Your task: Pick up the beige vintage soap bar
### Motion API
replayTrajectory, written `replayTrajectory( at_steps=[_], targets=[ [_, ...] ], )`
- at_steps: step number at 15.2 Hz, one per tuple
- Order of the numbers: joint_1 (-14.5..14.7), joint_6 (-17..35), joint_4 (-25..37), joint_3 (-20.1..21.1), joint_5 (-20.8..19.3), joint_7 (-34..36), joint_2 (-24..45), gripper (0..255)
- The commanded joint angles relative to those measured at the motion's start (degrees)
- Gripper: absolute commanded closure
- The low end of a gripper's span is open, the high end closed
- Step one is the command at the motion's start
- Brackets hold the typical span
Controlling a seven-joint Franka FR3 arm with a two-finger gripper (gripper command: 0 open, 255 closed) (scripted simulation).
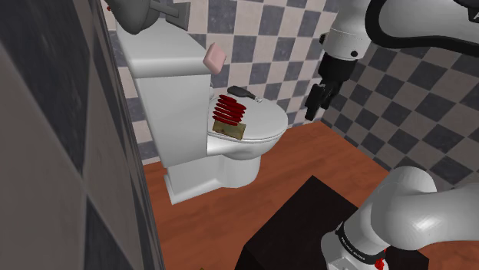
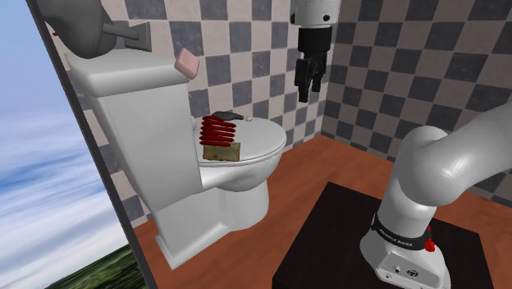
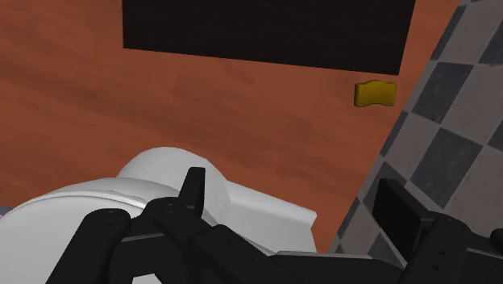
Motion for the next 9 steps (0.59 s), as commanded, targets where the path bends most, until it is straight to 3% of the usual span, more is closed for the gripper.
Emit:
replayTrajectory(
  at_steps=[1, 9],
  targets=[
    [0.0, 0.0, 0.0, 0.0, 0.0, 0.0, 0.0, 0],
    [0.87, 11.96, 0.95, -10.15, 1.98, -13.09, 13.87, 0]
  ],
)
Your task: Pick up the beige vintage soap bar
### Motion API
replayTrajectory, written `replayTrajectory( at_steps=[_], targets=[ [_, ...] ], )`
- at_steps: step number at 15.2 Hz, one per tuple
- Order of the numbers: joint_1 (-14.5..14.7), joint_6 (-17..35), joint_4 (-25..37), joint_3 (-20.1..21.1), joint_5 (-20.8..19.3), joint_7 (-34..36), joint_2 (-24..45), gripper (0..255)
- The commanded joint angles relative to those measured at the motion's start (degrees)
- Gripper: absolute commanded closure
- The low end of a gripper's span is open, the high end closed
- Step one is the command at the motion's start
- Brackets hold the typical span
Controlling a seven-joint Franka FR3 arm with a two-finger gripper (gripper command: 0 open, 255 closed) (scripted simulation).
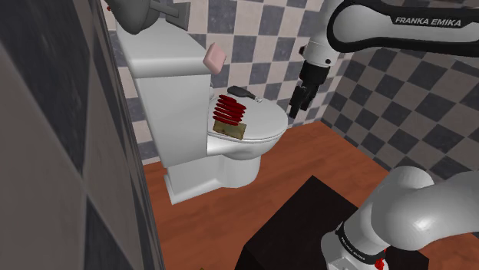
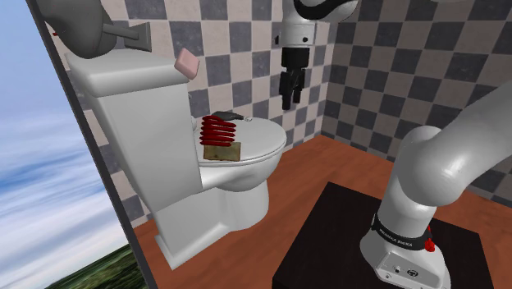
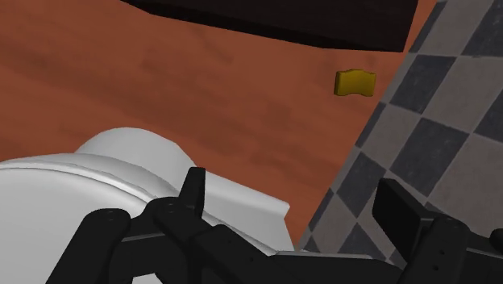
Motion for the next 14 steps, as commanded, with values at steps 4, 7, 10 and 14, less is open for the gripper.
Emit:
replayTrajectory(
  at_steps=[4, 7, 10, 14],
  targets=[
    [1.25, 5.93, 3.61, -5.88, 3.44, -9.28, 11.11, 0],
    [2.14, 8.28, 6.84, -8.83, 6.83, -15.17, 18.34, 0],
    [2.8, 9.55, 10.99, -11.2, 11.12, -21.34, 26.03, 0],
    [2.67, 9.38, 17.93, -12.93, 17.73, -29.44, 36.79, 0]
  ],
)
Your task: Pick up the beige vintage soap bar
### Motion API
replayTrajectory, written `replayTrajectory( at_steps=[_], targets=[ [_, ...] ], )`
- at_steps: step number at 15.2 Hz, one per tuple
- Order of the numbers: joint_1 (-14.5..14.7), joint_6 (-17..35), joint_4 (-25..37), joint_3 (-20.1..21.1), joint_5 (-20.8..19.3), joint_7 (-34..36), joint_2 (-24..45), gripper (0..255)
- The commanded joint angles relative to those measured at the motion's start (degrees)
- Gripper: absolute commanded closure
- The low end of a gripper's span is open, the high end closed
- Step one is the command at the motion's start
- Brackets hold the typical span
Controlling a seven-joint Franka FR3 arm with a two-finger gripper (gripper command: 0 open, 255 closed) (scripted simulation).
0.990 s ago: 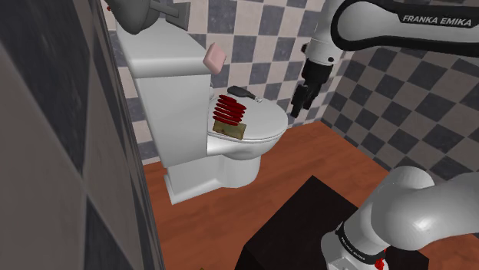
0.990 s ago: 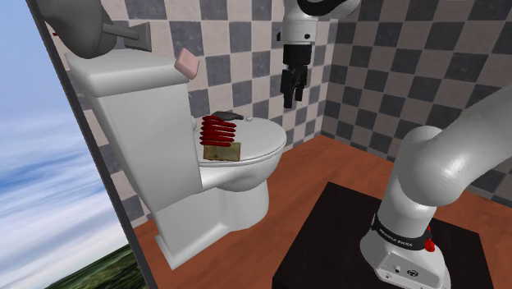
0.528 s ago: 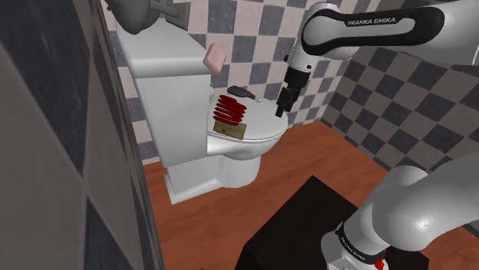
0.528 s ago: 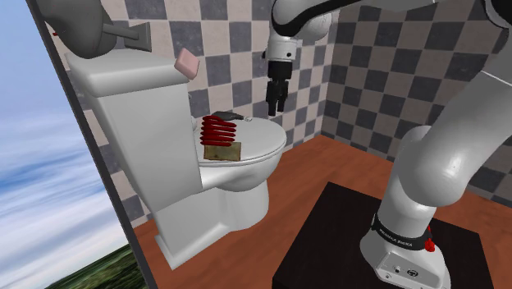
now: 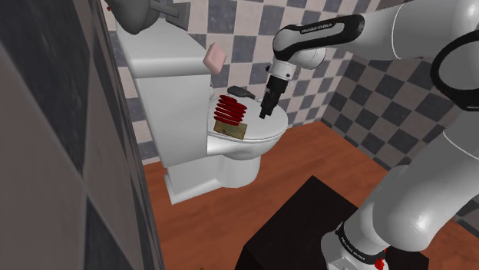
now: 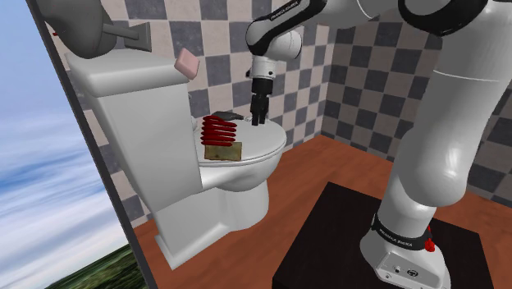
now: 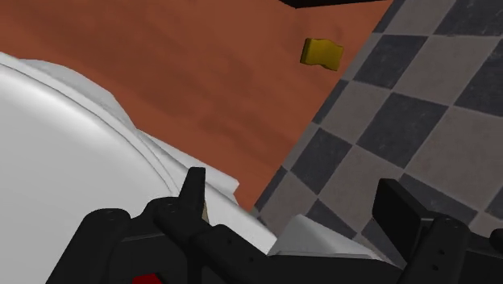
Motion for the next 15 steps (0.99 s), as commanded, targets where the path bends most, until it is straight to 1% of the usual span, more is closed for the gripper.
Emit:
replayTrajectory(
  at_steps=[1, 6, 10, 11, 15],
  targets=[
    [-0.45, -0.49, 4.26, -0.7, 3.61, -4.43, 6.08, 0],
    [-2.98, -3.73, 15.68, 0.28, 11.27, -12.26, 19.82, 0],
    [-5.88, -7.53, 26.78, 2.49, 15.94, -16.19, 30.85, 0],
    [-6.15, -7.82, 27.63, 2.75, 16.18, -16.37, 31.63, 0],
    [-6.19, -5.8, 26.73, 3.01, 16.72, -17.44, 33.04, 0]
  ],
)
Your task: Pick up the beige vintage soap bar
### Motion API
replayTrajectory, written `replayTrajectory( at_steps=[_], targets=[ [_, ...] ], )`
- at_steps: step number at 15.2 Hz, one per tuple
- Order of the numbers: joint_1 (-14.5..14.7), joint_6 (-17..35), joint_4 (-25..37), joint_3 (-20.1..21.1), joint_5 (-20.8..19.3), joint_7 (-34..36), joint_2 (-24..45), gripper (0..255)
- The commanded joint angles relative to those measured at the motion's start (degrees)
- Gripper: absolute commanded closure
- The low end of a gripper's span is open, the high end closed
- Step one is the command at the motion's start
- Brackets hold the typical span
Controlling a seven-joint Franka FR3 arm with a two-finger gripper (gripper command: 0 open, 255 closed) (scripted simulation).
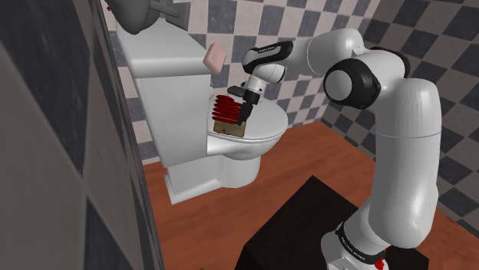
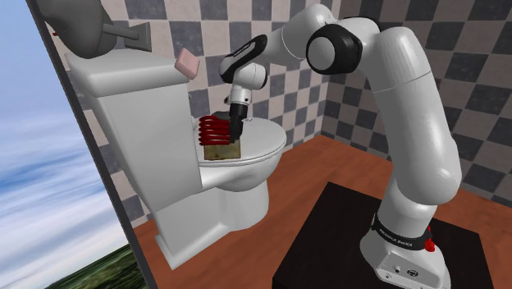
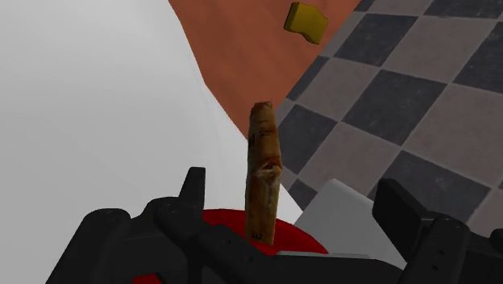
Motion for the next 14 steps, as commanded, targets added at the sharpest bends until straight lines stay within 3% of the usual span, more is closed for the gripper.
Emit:
replayTrajectory(
  at_steps=[1, 5, 6, 14],
  targets=[
    [-0.03, 0.97, -0.28, 0.19, 0.36, -0.58, 0.85, 0],
    [-0.05, 2.21, -0.71, 0.34, 0.76, -1.27, 1.85, 0],
    [-0.21, 2.11, -0.56, 0.29, 0.75, -1.42, 1.99, 255],
    [-0.14, 2.39, -1.42, 0.21, 0.69, -1.64, 1.47, 255]
  ],
)
